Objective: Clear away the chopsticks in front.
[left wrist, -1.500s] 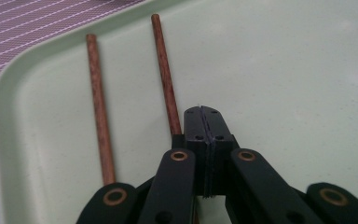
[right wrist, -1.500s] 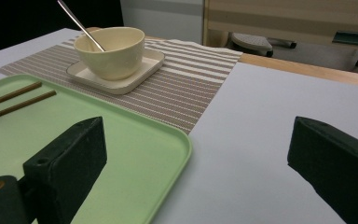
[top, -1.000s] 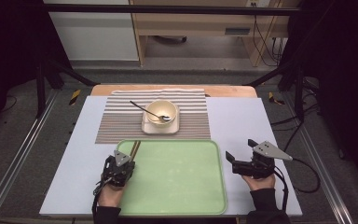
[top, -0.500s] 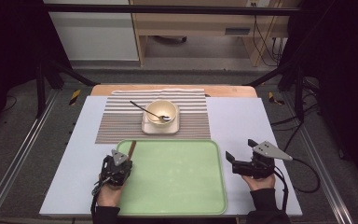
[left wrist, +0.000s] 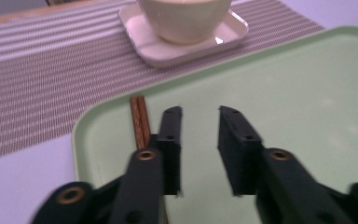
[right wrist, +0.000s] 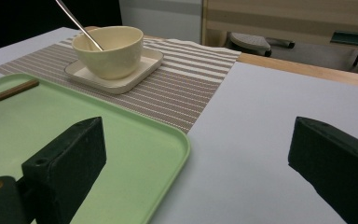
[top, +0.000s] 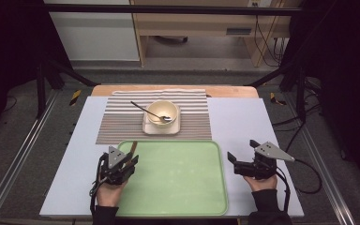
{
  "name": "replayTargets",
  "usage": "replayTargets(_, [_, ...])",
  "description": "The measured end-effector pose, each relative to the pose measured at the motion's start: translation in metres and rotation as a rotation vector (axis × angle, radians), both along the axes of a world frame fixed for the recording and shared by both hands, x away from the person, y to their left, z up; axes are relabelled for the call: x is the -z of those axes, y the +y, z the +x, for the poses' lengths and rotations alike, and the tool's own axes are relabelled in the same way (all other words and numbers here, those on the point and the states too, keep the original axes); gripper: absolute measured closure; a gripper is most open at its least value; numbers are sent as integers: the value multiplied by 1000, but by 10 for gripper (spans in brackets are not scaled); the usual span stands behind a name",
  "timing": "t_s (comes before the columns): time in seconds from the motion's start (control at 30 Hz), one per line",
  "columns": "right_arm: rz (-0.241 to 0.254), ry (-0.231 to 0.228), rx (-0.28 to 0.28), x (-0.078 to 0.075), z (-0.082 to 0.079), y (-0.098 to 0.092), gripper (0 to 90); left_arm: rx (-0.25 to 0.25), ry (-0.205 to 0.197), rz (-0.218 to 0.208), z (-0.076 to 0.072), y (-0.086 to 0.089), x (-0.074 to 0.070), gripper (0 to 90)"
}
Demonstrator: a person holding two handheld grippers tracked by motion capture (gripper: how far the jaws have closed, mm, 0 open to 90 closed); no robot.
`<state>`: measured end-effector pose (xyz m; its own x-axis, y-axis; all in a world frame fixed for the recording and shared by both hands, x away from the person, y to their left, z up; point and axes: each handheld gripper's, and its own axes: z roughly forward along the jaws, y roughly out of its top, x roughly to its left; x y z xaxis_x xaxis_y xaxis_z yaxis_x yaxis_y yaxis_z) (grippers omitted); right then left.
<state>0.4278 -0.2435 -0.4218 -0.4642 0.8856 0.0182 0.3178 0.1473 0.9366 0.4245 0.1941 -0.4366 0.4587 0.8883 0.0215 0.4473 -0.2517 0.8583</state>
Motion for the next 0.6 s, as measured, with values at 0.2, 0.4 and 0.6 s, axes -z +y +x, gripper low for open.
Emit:
replayTargets(0.2, [-2,-1,1,0,0,0,43,40,-66,-60,6,-1,-11,403])
replayTargets(0.4, [-4,-2,4,0,0,0,43,57,-100,-84,16,2,-22,351])
replayTargets(0.6, [-5,-3,6,0,0,0,43,71,-116,-95,32,-2,-39,329])
